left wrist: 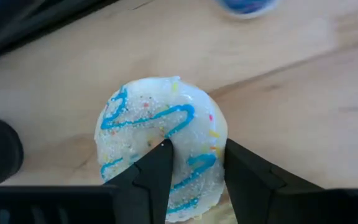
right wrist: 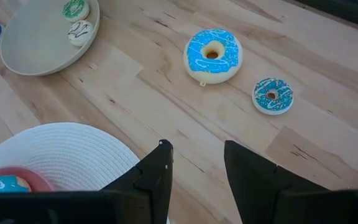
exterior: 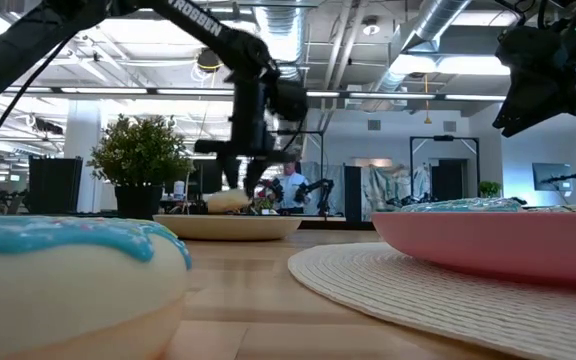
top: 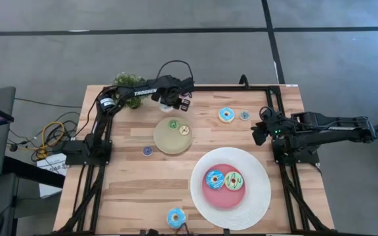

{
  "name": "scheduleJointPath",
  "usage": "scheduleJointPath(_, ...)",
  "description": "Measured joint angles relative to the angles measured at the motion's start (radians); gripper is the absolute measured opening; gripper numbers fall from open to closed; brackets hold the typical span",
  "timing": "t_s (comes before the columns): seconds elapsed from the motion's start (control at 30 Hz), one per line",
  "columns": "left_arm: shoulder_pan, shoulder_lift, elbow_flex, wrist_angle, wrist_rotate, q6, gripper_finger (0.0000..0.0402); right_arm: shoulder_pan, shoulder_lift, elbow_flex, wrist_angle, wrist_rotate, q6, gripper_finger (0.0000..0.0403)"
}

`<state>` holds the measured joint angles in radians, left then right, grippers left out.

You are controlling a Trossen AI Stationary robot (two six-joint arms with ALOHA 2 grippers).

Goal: Pick & Place donuts
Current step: Put the large white donut on the pink plate

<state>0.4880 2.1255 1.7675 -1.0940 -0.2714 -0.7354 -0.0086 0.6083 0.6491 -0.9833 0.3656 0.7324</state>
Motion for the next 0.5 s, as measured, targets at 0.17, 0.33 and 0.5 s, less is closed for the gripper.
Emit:
scheduleJointPath(0.17,-0.090,-0.002,0.082,-0.013,0.021,0.046,0.0127,0.000,0.000,0.000,-0.004,0.000,-0.008,0.0133)
scheduleJointPath(0.33,-0.218,-0.002,0.163,-0.018,0.030,0.075,0.0127,0.000,0.000,0.000,-0.007,0.000,-0.038,0.0134)
scheduleJointPath(0.5,-0.344,-0.002,0.236,-0.016,0.023,0.123,0.0127,0.000,0.000,0.000,-0.007,0.000,-0.078,0.0133)
